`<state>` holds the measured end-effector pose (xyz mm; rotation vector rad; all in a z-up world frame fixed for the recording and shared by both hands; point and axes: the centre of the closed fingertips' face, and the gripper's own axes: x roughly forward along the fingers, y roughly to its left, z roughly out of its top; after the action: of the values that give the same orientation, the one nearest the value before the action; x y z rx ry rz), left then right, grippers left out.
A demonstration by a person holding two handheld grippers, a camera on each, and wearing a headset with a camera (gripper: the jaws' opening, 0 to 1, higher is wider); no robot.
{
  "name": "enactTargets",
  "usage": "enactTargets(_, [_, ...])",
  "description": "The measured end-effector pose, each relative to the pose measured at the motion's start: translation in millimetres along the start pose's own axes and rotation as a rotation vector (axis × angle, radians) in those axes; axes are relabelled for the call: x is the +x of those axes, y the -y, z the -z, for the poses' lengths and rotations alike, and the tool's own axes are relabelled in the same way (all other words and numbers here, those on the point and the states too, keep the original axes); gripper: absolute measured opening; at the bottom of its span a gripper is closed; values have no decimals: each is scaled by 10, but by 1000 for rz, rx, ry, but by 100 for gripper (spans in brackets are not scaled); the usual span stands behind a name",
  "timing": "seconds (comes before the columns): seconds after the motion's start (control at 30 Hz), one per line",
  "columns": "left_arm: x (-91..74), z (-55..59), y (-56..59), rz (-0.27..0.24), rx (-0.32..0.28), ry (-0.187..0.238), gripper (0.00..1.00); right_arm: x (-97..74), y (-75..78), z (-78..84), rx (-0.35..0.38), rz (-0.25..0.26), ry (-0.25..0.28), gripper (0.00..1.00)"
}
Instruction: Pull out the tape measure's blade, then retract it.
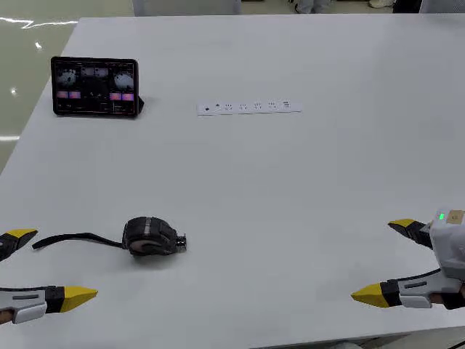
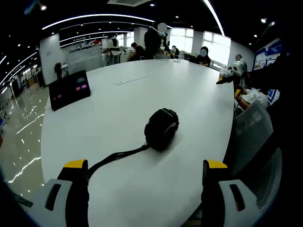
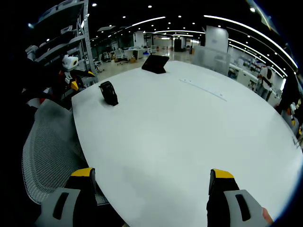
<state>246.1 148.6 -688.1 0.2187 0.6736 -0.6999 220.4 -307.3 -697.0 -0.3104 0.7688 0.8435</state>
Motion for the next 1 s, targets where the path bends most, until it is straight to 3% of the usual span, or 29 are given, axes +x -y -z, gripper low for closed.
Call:
enactTargets(0.07, [12, -2, 27, 10, 11, -6, 99, 9, 37, -62, -44, 19, 32, 99])
enactTargets(0.3, [59, -119, 38, 44, 40, -10, 99, 56, 14, -148, -52, -8, 24, 99])
enactTargets(0.47, [125, -225, 107, 106, 86, -22, 99, 139, -23, -259, -85, -26, 19, 99])
enactTargets(0.57, [195, -253, 122, 128, 141, -34, 99, 210, -35, -334, -109, -35, 17, 99])
enactTargets(0.63, [223, -197, 147, 149, 130, -89, 99, 257, -42, -367, -115, -39, 15, 99])
enactTargets(0.7, [255, -264, 177, 161, 169, -65, 99, 316, -75, -394, -120, -52, 8, 99])
enactTargets(1.0, [408, -363, 209, 202, 262, -115, 99, 494, -176, -543, -161, -87, -2, 99])
